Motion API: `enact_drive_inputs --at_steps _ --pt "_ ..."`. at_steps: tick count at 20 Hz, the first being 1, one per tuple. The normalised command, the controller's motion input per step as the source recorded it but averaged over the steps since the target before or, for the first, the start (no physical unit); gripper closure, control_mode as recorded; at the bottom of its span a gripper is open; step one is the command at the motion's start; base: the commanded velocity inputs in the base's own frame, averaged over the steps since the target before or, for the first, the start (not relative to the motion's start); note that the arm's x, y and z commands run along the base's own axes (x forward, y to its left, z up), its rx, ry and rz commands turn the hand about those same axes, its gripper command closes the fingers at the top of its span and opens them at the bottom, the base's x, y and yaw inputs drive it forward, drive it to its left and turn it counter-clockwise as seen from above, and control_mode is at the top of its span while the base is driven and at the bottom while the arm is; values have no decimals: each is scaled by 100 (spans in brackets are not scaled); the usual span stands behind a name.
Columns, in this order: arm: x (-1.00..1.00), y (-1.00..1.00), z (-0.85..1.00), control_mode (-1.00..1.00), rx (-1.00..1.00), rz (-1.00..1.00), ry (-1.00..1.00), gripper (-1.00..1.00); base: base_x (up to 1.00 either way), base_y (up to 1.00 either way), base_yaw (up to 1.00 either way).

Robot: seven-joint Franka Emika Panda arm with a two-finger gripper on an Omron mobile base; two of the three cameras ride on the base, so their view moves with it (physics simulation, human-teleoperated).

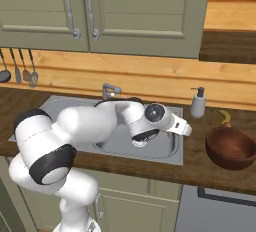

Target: Pick the sweet potato from the sink and place it in the bowl. Then pick the bowl and place it in the microwave. Then close the microwave door and press the start button.

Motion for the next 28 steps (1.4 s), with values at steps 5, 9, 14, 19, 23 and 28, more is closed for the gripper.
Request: enact_drive_inputs --at_steps 5,9,14,19,23,28 --pt "-4 -94 30 -100 2 -29 4 100 0 0 0" --pt "0 -90 0 -100 5 -16 0 100 0 0 0" --pt "-2 -77 -10 -100 9 -11 -8 100 0 0 0" --pt "-4 -66 -28 -100 18 -9 -10 100 0 0 0" --pt "0 -68 -24 -100 24 0 0 100 0 0 0" --pt "0 -55 -16 -100 18 -3 1 100 0 0 0"
